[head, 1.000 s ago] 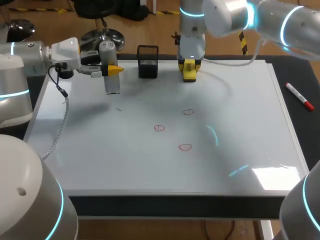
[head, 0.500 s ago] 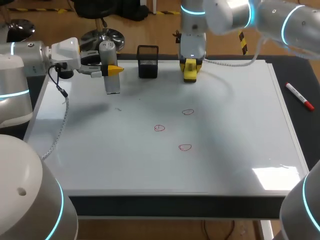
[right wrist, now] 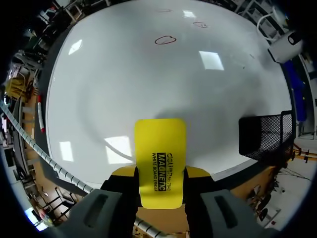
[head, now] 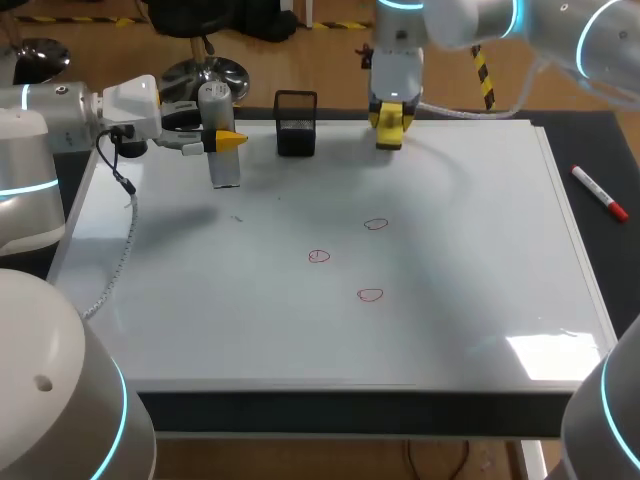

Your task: Pick up the inspection probe, press it on each red-marked spot on the whiteboard one by one, put down the probe, pick up the eraser, and wipe off all the red marks.

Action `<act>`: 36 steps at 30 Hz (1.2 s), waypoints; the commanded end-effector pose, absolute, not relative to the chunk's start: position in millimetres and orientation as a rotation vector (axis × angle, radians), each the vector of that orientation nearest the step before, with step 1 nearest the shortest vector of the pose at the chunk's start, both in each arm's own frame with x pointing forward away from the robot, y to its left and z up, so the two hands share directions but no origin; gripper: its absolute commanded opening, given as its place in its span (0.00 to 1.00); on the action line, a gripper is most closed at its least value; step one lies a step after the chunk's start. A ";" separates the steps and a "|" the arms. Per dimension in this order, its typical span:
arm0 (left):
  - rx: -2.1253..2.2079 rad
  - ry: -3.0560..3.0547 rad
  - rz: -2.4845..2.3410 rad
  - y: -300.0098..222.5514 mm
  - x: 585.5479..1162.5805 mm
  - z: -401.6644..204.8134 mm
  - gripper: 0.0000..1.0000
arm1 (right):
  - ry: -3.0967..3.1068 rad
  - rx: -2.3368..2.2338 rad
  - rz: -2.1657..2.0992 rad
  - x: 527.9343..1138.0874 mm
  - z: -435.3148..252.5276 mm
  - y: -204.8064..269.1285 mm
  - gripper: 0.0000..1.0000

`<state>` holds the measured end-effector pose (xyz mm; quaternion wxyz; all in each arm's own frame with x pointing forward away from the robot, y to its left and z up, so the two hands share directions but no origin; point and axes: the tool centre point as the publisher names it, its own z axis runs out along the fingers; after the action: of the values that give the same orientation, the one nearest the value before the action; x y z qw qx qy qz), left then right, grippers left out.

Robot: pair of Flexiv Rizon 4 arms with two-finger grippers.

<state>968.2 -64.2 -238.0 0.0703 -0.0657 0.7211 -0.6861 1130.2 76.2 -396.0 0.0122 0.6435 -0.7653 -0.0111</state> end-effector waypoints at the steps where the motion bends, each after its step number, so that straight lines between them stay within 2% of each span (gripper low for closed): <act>1: -0.196 2.166 -2.065 -64.2 968.0 -237.7 0.00 | -2.430 1.981 -0.023 1122.7 -370.4 63.6 0.00; 12: -0.196 2.166 -2.065 -64.2 968.0 -237.7 0.00 | -2.556 1.856 0.035 1125.9 -337.6 15.0 0.00; 36: -0.196 2.166 -2.065 -64.2 968.0 -237.7 0.00 | -2.776 1.568 0.030 1095.1 -322.0 -73.2 0.00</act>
<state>968.2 -64.2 -238.0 0.0703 -0.0657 0.7211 -0.6861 1103.3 -65.3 -326.0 -0.0144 0.4914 -0.8708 0.0082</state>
